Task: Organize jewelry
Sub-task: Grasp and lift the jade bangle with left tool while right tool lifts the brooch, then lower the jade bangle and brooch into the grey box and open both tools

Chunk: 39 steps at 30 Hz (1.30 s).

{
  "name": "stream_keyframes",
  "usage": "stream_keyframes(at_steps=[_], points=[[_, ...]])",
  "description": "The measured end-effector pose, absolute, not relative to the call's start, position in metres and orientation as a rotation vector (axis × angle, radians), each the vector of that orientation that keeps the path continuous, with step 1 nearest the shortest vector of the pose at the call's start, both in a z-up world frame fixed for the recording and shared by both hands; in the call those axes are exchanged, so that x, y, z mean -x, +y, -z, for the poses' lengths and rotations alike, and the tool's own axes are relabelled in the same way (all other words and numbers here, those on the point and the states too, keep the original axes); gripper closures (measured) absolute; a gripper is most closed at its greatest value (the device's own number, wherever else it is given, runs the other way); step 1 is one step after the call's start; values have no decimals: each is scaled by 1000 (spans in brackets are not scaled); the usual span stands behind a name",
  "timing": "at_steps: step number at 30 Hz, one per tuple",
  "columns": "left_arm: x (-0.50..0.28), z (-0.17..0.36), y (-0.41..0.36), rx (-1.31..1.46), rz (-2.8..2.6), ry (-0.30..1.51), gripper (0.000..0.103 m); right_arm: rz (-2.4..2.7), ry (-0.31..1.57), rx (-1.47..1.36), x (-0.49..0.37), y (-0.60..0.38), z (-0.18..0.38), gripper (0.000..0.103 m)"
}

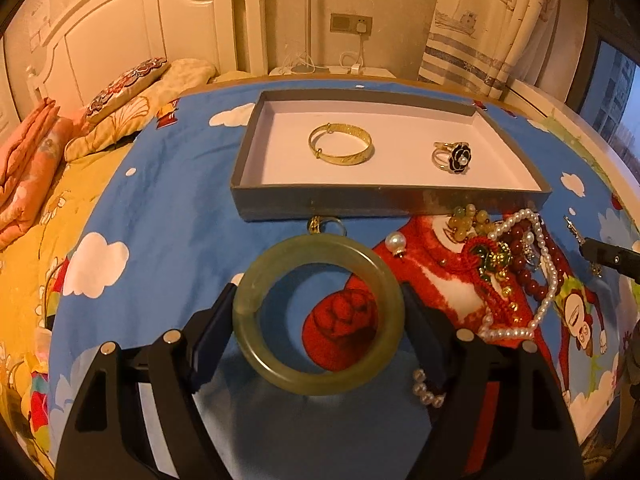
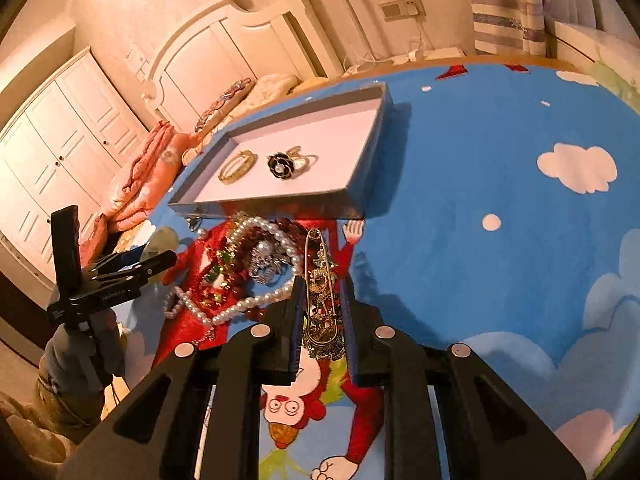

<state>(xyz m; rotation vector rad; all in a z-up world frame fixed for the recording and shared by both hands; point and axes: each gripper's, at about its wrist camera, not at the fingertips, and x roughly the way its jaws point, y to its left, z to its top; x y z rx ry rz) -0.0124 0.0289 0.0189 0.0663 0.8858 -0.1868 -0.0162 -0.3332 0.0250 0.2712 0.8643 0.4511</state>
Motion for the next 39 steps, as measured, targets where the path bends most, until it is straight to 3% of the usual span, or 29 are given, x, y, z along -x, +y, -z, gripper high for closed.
stream_keyframes(at_steps=[23, 39], points=[[-36, -59, -14, -67, 264, 786, 25, -437, 728, -193, -21, -307, -60, 85], [-126, -39, -51, -167, 281, 884, 25, -397, 762, -116, -92, -279, -45, 85]])
